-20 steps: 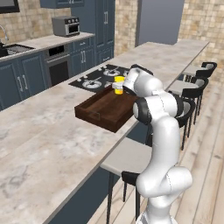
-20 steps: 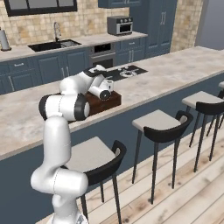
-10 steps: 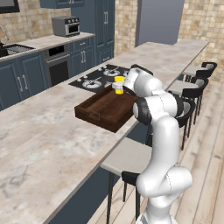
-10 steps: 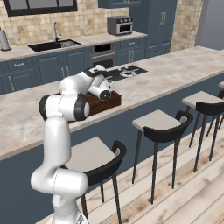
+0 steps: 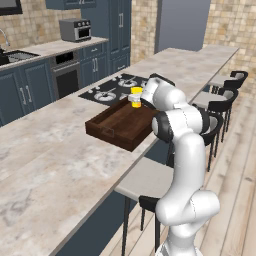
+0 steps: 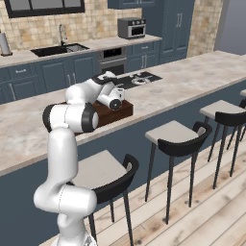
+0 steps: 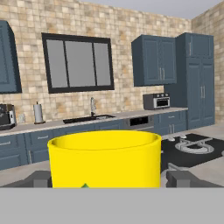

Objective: There is a tray on the dining counter. Grab the cup, mug, and pitcher and place them on the tray. The pitcher may be placed next to the tray if it cannot fit the tray.

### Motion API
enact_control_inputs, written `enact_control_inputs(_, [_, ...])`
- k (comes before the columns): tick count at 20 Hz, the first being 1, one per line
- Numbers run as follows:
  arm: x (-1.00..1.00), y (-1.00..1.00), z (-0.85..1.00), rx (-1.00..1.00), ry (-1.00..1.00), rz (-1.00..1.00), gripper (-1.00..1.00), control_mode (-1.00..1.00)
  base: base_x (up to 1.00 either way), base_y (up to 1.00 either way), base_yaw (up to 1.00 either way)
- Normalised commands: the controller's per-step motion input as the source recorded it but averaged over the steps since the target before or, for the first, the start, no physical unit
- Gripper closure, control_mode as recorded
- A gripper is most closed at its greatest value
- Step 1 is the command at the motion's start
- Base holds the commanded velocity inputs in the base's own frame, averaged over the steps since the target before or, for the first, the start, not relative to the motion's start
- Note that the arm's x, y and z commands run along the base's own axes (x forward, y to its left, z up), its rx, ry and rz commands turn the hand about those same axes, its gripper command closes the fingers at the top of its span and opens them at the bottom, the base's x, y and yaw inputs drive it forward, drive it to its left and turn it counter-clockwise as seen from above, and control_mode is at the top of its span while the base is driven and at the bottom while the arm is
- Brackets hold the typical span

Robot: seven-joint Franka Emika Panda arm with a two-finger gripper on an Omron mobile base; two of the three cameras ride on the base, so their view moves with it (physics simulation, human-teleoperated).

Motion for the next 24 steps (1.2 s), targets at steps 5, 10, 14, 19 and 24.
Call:
enact_control_inputs(5, [-0.05,0.0,0.0,0.0,0.0,0.0,-1.0,-1.0,0.0,0.0,0.0])
enact_control_inputs(10, [-0.3,-0.08,0.0,0.0,0.0,0.0,-1.0,-1.0,0.0,0.0,0.0])
enact_control_inputs(14, [-0.36,-0.12,0.0,0.0,0.0,0.0,-1.0,-1.0,0.0,0.0,0.0])
enact_control_inputs(19, [-0.6,-0.03,0.08,-0.02,0.0,-0.02,-1.0,-1.0,0.0,0.0,0.0])
enact_control_inputs(24, [-0.84,0.0,0.16,0.0,-0.01,-0.07,-1.0,-1.0,0.0,0.0,0.0])
